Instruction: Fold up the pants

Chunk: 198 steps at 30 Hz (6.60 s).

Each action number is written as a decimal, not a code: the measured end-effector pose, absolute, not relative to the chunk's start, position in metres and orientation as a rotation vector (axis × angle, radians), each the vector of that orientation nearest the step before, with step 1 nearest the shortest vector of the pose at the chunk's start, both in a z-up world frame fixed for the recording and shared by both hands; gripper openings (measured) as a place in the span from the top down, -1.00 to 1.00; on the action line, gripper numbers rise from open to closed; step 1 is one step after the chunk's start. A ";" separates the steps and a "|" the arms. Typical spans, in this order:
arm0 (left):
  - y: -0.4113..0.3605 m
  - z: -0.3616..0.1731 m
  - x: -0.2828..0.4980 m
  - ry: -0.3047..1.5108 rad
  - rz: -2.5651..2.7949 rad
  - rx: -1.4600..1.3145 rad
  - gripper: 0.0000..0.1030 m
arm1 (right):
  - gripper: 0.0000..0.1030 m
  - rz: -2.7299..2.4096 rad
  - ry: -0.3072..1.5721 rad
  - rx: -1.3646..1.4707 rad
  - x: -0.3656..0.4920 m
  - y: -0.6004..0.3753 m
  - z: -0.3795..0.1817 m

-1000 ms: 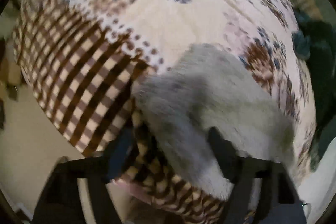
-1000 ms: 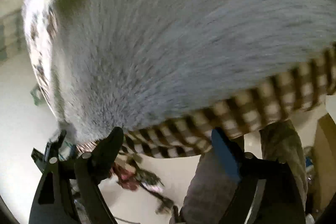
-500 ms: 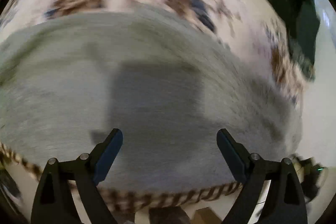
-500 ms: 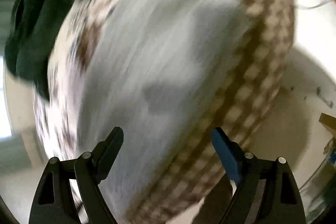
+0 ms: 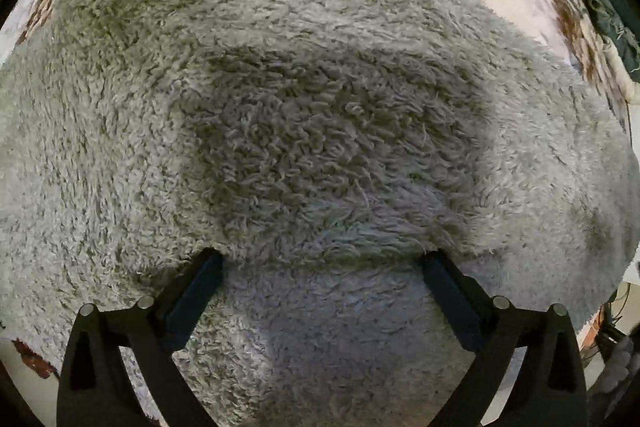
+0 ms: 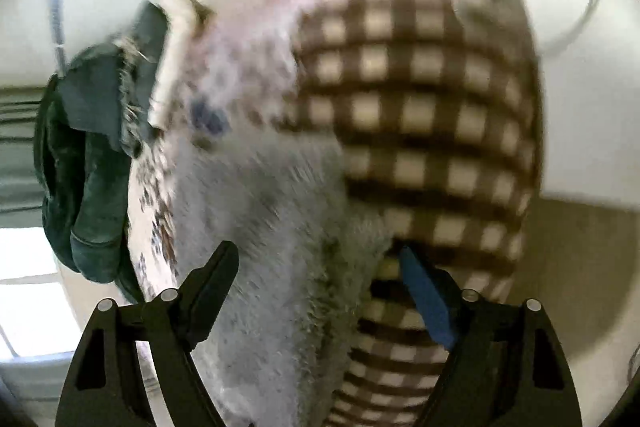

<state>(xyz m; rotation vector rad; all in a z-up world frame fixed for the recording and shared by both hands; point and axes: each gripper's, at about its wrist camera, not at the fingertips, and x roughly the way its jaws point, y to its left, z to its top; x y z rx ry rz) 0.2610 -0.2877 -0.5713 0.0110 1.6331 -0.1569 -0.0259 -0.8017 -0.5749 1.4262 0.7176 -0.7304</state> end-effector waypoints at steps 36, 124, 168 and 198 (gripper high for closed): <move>-0.314 -0.596 0.267 1.628 -0.095 0.002 -1.00 | -0.37 -0.321 0.593 1.628 0.021 -0.803 -0.666; -0.109 -0.487 0.307 1.415 -0.246 -0.520 -0.16 | 0.38 0.095 1.477 0.850 0.268 -0.512 -0.640; 0.163 -0.541 0.187 1.002 0.479 -1.098 -0.87 | -0.74 0.151 1.500 0.394 0.251 -0.309 -0.560; 0.143 -0.502 0.209 0.855 0.344 -0.758 0.47 | -0.74 0.155 1.565 0.498 0.256 -0.309 -0.582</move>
